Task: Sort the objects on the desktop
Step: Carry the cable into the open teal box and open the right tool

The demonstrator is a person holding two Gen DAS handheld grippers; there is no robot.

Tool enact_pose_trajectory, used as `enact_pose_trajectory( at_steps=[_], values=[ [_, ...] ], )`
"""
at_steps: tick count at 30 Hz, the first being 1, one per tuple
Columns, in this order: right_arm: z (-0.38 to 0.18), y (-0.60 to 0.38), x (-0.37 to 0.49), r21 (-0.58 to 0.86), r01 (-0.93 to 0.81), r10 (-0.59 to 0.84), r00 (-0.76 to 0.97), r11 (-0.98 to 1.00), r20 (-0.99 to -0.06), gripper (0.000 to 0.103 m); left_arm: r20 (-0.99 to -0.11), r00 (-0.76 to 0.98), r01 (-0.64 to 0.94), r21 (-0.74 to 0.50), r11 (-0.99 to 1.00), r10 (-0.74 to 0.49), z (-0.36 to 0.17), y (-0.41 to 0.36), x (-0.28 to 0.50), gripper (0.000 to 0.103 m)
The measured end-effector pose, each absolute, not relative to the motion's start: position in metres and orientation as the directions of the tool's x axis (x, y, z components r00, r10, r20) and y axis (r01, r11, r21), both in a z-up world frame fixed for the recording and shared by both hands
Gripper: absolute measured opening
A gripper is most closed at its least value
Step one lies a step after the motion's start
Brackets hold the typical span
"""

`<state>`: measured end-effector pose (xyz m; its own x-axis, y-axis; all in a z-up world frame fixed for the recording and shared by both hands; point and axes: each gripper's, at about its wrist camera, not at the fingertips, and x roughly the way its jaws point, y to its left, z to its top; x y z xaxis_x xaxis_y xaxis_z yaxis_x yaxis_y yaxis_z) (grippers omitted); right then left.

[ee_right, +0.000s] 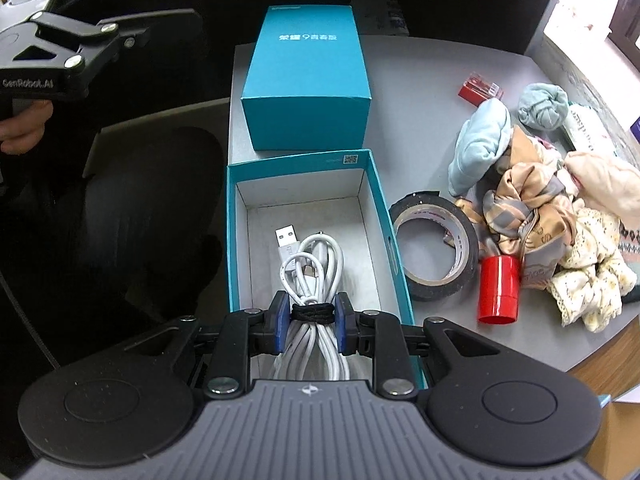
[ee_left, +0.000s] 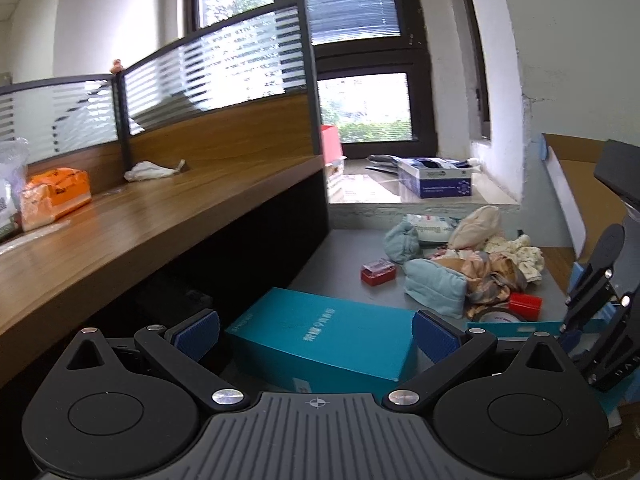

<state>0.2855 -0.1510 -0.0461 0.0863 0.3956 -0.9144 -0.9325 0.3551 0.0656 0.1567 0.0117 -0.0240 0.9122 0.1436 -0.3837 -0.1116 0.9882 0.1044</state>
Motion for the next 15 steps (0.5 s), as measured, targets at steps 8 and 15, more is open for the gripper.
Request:
enact_pose_trajectory(
  at_steps=[8, 15],
  values=[
    [-0.005, -0.181, 0.284, 0.113, -0.887, 0.525, 0.159, 0.448, -0.836, 0.038, -0.432, 0.898, 0.087, -0.015, 0.996, -0.085, -0.008, 0.017, 0.184, 0.103],
    [0.019, -0.225, 0.248, 0.171, -0.804, 0.62, 0.283, 0.569, -0.732, 0.043, -0.504, 0.795, 0.248, -0.238, 0.939, -0.337, 0.006, 0.01, 0.24, 0.103]
  ],
)
